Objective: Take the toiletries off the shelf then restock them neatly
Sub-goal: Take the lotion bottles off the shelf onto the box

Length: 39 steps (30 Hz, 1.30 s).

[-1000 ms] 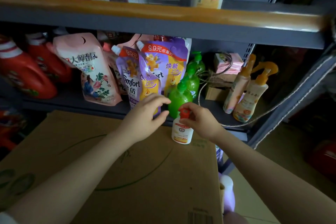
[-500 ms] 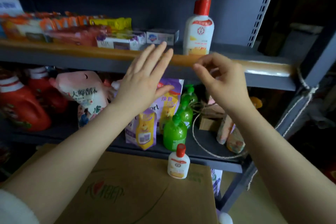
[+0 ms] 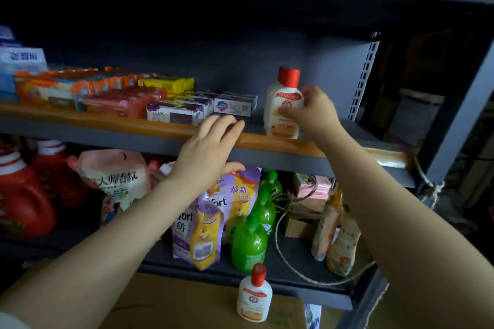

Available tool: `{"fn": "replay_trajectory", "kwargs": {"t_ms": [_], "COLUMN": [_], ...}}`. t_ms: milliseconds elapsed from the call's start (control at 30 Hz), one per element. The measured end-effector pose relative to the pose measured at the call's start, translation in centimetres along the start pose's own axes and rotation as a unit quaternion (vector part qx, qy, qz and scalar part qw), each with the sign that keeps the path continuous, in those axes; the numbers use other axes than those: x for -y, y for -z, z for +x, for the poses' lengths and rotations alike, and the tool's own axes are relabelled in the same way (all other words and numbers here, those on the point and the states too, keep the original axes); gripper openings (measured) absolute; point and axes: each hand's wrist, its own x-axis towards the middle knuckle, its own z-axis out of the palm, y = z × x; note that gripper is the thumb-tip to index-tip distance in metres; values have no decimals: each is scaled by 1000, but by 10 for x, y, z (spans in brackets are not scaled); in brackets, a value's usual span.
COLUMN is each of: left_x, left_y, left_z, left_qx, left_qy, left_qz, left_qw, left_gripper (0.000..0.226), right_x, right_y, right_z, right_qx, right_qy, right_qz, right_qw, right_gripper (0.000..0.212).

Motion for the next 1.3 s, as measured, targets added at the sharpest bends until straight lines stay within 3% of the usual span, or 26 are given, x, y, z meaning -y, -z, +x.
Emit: {"fn": "replay_trajectory", "kwargs": {"t_ms": [133, 200, 300, 400, 500, 600, 700, 733, 767, 900, 967, 1033, 1067, 1200, 1300], "left_x": [-2, -5, -23, -45, -55, -56, -54, -54, -54, -56, -60, -64, -65, -72, -73], "left_y": [-1, 0, 11, 37, 50, 54, 52, 51, 51, 47, 42, 36, 31, 26, 32], "left_z": [-1, -3, -8, -13, -10, -8, -13, -16, -18, -30, -38, -47, -50, -61, -66], "left_qx": [3, 9, -19, -50, -86, -88, -73, -57, -37, 32, 66, 90, 97, 139, 186], "left_qy": [11, 23, 32, 108, 147, 140, 131, 152, 183, 297, 334, 358, 365, 380, 342], "left_qz": [-21, -18, -89, -330, -448, -474, -471, -511, -573, -791, -831, -842, -842, -822, -835], "left_qw": [1000, 1000, 995, 936, 878, 865, 869, 844, 798, 533, 440, 393, 385, 401, 389], "left_gripper": [82, 85, 94, 81, 65, 45, 41, 40, 39, 36, 36, 35, 35, 39, 63], "right_x": [5, 6, 10, 8, 3, -5, -6, -6, -4, -3, -5, -7, -9, -22, -34], "right_y": [1, 4, 16, 19, 9, -3, -8, -8, -7, 3, 6, 6, 5, 3, 0], "right_z": [-6, -19, -44, -61, -74, -84, -93, -95, -97, -102, -103, -105, -106, -110, -115], "right_qx": [-2, -32, -12, 76, 158, 179, 168, 168, 167, 148, 149, 161, 170, 188, 197], "right_qy": [39, 90, 129, 122, 95, 84, 78, 86, 93, 119, 108, 90, 78, 40, -28], "right_qz": [28, 126, 346, 506, 550, 531, 440, 413, 389, 323, 317, 326, 333, 346, 373], "right_qw": [999, 987, 929, 850, 814, 824, 878, 891, 901, 927, 931, 927, 924, 918, 906], "right_gripper": [38, 33, 21, 22, 61, 57, 30, 24, 23, 39, 41, 33, 27, 20, 26]}}
